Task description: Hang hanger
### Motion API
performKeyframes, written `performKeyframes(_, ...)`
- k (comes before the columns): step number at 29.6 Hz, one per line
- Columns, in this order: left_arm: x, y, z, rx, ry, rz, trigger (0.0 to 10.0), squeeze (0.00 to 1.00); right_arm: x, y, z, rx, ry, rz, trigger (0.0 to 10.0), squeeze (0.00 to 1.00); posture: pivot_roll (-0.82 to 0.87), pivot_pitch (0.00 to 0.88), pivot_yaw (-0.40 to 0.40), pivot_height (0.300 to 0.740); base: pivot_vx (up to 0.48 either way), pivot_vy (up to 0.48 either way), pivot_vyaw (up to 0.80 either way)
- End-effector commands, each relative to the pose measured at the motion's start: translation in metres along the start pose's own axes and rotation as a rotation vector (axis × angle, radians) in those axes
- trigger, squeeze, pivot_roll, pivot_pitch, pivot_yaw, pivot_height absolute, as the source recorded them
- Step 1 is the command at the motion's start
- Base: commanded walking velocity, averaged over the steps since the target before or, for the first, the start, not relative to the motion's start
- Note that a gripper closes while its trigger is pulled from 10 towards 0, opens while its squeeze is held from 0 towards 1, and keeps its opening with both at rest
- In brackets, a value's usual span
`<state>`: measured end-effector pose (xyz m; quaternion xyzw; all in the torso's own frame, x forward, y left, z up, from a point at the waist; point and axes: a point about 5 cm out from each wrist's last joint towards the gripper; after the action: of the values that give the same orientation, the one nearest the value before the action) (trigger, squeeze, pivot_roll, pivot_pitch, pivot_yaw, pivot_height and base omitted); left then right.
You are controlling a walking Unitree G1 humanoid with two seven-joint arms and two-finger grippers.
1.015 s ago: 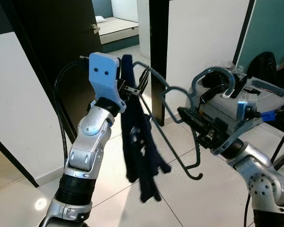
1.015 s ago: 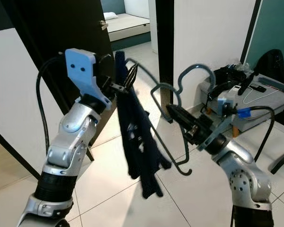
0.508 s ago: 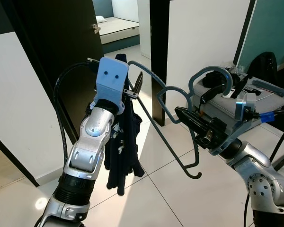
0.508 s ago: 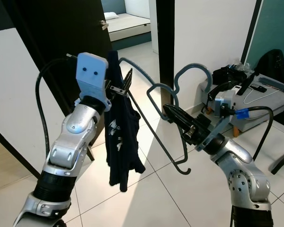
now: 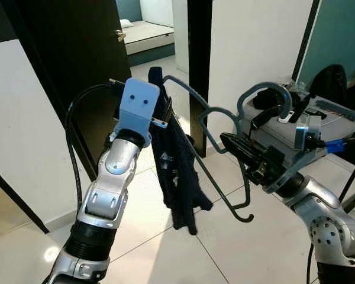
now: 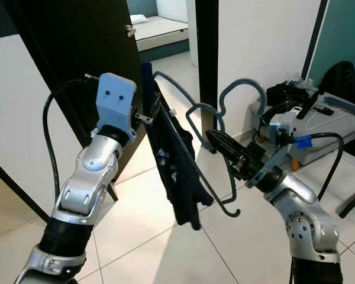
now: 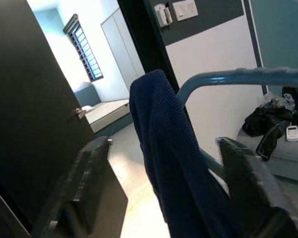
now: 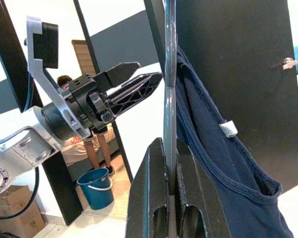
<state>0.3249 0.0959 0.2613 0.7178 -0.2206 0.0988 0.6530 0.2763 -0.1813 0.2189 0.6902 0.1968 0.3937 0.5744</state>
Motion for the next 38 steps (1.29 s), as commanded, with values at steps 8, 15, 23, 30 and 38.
performKeyframes(8, 0.005, -0.001, 0.001, -0.027, 0.001, -0.011, 4.4, 0.0, 0.002, 0.007, -0.003, -0.025, 0.027, 0.037, 10.0, 0.0, -0.08, 0.0, 0.094, 0.74, 0.0, 0.0, 0.0)
performKeyframes(15, 0.008, 0.002, 0.012, -0.126, -0.056, -0.018, 10.0, 0.0, 0.003, 0.007, -0.004, -0.025, 0.033, 0.036, 10.0, 0.0, -0.08, 0.0, 0.097, 0.74, 0.0, 0.0, 0.0)
performKeyframes(23, 0.007, -0.005, 0.012, -0.078, -0.014, -0.063, 10.0, 0.0, 0.004, 0.007, -0.005, -0.023, 0.035, 0.035, 10.0, 0.0, -0.08, 0.0, 0.098, 0.74, 0.0, 0.0, 0.0)
performKeyframes(30, 0.008, -0.012, 0.002, -0.018, 0.061, -0.103, 10.0, 0.0, 0.004, 0.008, -0.006, -0.02, 0.044, 0.044, 10.0, 0.0, -0.08, 0.0, 0.101, 0.74, 0.0, 0.0, 0.0)
performKeyframes(38, 0.008, -0.011, 0.002, -0.023, 0.054, -0.101, 2.5, 0.0, 0.003, 0.008, -0.008, -0.017, 0.043, 0.05, 10.0, 0.0, -0.08, 0.0, 0.105, 0.74, 0.0, 0.0, 0.0)
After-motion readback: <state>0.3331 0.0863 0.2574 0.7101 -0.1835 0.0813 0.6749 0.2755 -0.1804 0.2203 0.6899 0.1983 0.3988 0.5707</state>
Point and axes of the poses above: a point about 5 cm out from each wrist's last joint towards the gripper, its own x axis pointing out of the wrist towards the gripper, its own y axis along the axis of the wrist's last joint, z = x × y, and after that the axes turned 7 degrees about -x, right-handed
